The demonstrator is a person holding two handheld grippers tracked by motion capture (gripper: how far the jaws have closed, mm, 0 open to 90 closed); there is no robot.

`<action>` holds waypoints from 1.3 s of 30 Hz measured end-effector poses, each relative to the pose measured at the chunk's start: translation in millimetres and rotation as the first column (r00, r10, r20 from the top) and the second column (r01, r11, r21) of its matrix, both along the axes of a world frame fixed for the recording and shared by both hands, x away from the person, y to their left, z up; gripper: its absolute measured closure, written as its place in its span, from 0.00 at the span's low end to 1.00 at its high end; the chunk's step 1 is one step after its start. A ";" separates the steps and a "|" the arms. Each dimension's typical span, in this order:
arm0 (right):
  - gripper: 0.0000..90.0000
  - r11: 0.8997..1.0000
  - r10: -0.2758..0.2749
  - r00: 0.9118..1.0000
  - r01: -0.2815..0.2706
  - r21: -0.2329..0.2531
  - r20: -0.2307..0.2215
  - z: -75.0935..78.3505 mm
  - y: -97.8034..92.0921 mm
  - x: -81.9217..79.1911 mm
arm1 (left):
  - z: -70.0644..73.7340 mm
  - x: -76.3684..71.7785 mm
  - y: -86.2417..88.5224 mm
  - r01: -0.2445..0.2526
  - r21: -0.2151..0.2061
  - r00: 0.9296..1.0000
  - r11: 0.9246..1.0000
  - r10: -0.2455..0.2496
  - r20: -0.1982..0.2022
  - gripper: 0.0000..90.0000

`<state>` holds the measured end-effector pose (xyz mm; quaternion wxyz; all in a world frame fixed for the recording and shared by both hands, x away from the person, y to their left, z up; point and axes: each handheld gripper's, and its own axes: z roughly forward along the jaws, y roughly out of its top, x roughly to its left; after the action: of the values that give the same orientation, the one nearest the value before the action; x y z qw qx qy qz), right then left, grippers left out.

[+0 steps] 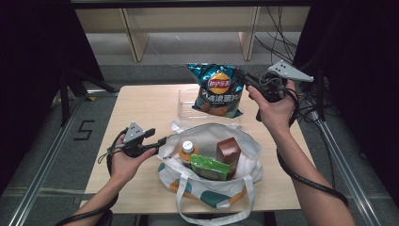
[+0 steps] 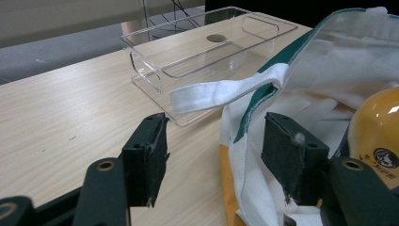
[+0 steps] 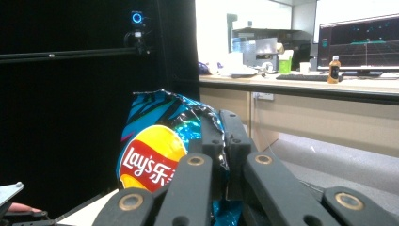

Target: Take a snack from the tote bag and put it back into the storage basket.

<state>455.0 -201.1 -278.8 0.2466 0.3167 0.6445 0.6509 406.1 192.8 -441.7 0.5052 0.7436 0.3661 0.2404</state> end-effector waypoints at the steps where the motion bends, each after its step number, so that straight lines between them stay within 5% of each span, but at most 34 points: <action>1: 1.00 1.000 -0.001 1.000 0.001 -0.001 0.010 -0.7 0.0 1.6 | 0.0 0.0 0.1 0.000 0.000 1.000 1.000 0.000 0.000 0.44; 39: 1.00 0.998 -0.067 0.997 0.066 -0.004 -0.030 -10.3 8.5 42.2 | -0.5 0.6 0.7 0.000 -0.006 1.000 1.000 0.000 -0.003 0.44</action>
<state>497.2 -192.6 -289.2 0.2587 0.3474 0.6383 0.6364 406.7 193.5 -442.2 0.5067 0.7425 0.3676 0.2382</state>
